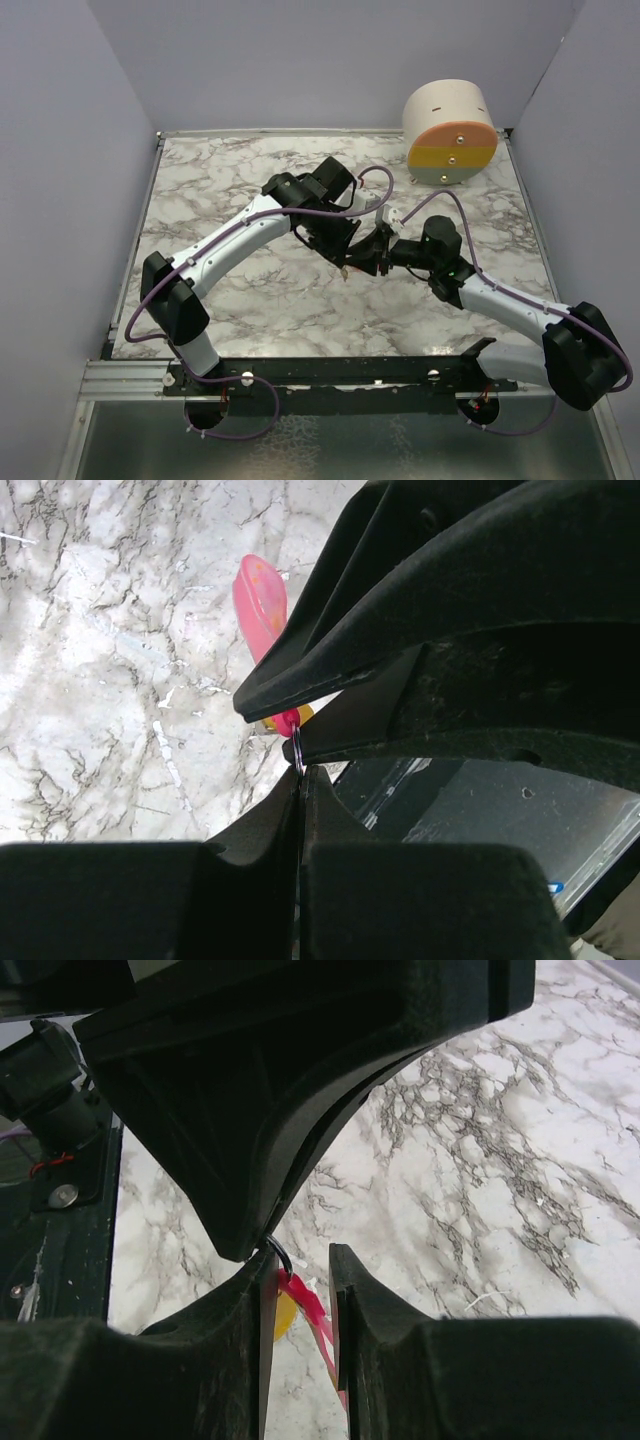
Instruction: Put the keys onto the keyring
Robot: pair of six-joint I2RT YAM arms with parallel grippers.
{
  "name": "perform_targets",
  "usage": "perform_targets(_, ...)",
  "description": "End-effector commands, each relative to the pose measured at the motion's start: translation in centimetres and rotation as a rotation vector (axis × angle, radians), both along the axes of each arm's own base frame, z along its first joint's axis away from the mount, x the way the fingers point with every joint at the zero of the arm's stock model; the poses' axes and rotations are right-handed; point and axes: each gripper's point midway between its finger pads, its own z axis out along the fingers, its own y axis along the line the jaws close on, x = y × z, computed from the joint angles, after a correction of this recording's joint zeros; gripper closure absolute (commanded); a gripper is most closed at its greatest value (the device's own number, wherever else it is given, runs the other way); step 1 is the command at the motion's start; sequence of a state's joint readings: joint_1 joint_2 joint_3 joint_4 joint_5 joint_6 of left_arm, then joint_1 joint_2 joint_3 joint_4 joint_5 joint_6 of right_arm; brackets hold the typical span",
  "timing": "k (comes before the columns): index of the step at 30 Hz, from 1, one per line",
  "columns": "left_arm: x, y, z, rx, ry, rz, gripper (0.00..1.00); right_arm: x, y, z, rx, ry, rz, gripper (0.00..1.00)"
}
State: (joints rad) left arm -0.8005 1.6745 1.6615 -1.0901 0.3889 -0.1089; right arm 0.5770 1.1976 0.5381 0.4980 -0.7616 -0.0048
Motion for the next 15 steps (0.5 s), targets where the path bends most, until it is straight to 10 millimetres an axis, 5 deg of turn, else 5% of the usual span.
perform_targets(1,-1.2,-0.9,1.5,-0.058,-0.005,-0.051,1.00,1.0,0.3,1.7,0.028,-0.059,-0.033,0.73)
perform_targets(15,0.5,-1.1,1.9,-0.048,-0.111,0.001,0.97,1.4,0.0,2.1,0.035,-0.069,-0.073,0.98)
